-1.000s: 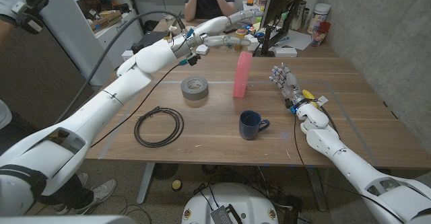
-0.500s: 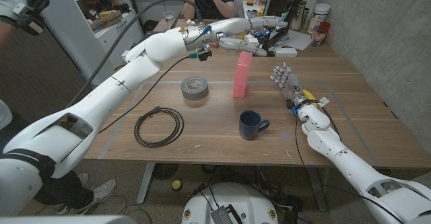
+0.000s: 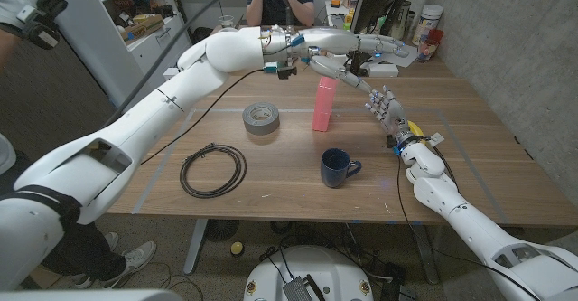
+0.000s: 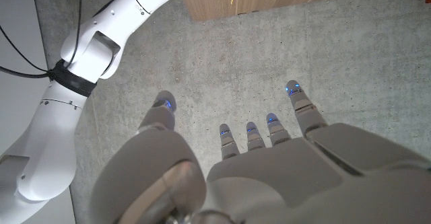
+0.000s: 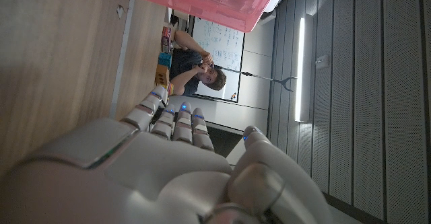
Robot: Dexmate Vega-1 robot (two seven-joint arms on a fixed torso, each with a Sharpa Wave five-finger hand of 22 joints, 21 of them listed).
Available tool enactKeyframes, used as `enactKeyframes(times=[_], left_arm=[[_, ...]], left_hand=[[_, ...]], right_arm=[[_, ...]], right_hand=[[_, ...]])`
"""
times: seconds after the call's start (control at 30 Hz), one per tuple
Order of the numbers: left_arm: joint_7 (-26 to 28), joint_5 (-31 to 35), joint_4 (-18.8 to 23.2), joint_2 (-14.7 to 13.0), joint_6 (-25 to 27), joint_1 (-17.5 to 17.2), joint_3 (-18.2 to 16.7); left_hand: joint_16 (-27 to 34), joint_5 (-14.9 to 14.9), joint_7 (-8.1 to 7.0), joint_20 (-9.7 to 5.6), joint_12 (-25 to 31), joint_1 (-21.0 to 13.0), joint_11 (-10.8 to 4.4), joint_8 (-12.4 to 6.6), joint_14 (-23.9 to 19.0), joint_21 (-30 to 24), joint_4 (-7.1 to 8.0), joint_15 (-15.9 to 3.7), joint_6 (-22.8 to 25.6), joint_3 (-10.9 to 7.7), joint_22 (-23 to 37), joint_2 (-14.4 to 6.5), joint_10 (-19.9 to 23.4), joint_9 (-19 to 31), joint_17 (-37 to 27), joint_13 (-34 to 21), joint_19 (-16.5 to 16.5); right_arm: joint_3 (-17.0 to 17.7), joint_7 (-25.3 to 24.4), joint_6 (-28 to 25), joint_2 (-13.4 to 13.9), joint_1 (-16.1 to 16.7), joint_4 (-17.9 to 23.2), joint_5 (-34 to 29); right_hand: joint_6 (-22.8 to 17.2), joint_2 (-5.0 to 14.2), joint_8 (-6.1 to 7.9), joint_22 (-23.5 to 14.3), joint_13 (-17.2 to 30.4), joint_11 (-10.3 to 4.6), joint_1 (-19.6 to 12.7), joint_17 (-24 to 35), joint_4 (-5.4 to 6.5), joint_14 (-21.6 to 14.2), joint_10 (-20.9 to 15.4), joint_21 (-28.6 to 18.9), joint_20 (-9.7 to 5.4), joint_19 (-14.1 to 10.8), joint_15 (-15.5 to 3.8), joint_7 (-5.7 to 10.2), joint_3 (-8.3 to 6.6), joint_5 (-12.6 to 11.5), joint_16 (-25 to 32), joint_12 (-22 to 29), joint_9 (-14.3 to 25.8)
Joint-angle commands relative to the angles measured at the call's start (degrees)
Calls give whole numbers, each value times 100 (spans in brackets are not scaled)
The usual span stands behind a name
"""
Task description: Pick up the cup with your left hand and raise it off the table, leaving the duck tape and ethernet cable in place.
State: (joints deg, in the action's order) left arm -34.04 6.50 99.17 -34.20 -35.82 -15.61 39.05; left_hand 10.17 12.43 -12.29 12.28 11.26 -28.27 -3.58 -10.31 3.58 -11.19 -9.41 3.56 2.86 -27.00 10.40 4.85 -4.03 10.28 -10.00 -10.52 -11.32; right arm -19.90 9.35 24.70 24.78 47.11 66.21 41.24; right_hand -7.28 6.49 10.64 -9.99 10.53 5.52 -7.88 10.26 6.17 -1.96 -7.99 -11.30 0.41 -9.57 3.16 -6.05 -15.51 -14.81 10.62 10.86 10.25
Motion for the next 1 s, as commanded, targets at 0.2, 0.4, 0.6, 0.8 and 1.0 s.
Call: enactKeyframes(times=[0.2, 0.4, 0.6, 0.8, 1.0], left_arm=[[-548, 492, 641, -8, 441, 298, 239], [-829, 730, 817, -20, 675, 438, 362], [-1167, 977, 989, -8, 952, 585, 524], [-1405, 1134, 1038, 28, 1160, 683, 660], [-1674, 1299, 1144, 40, 1347, 784, 791]], left_hand=[[28, 77, -27, 4, 30, -171, 2, -35, 31, -8, -11, -10, -5, 72, 9, 83, -22, 12, -28, -20, 22], [8, 172, -30, 5, -31, -409, 19, -32, 160, -20, -28, 4, -78, 130, 12, 180, -250, 15, -33, -27, 3], [41, 225, -29, 4, 55, -598, -20, -56, 140, -52, -19, -32, -74, 157, 18, 193, -95, 25, -35, -36, -80], [51, 240, -30, 3, 44, -708, 27, -69, 122, -75, -9, -40, -54, 166, 22, 176, -140, 29, -36, -40, -149], [78, 255, -29, 4, 54, -819, 35, -75, 62, -106, 2, -56, -49, 188, 27, 170, -139, 32, -38, -43, -249]], right_arm=[[61, -20, 100, 7, 102, 62, 42], [63, -62, 107, -3, 128, 82, 36], [79, -85, 151, -16, 189, 97, 50], [98, -131, 185, -23, 241, 132, 53], [117, -174, 212, -10, 289, 179, 46]], right_hand=[[-21, -85, 36, -9, 21, -4, -6, 23, 5, -11, -46, -14, 51, -16, 46, -6, 15, -35, 28, 31, 14], [-77, -94, 56, -9, 22, 6, 7, 24, 8, -9, -45, -14, 55, -16, 57, -20, 24, -36, 27, 29, 16], [-83, -102, 55, -9, 22, 7, 19, 25, 11, -3, -47, -13, 53, -15, 62, -16, 32, -38, 25, 29, 17], [-80, -111, 52, -9, 22, -3, 28, 25, 12, -9, -42, -14, 55, -16, 65, -10, 40, -40, 27, 26, 18], [-71, -120, 46, -9, 22, -16, 36, 25, 13, -3, -30, -10, 58, -8, 64, -6, 47, -43, 25, 21, 18]])
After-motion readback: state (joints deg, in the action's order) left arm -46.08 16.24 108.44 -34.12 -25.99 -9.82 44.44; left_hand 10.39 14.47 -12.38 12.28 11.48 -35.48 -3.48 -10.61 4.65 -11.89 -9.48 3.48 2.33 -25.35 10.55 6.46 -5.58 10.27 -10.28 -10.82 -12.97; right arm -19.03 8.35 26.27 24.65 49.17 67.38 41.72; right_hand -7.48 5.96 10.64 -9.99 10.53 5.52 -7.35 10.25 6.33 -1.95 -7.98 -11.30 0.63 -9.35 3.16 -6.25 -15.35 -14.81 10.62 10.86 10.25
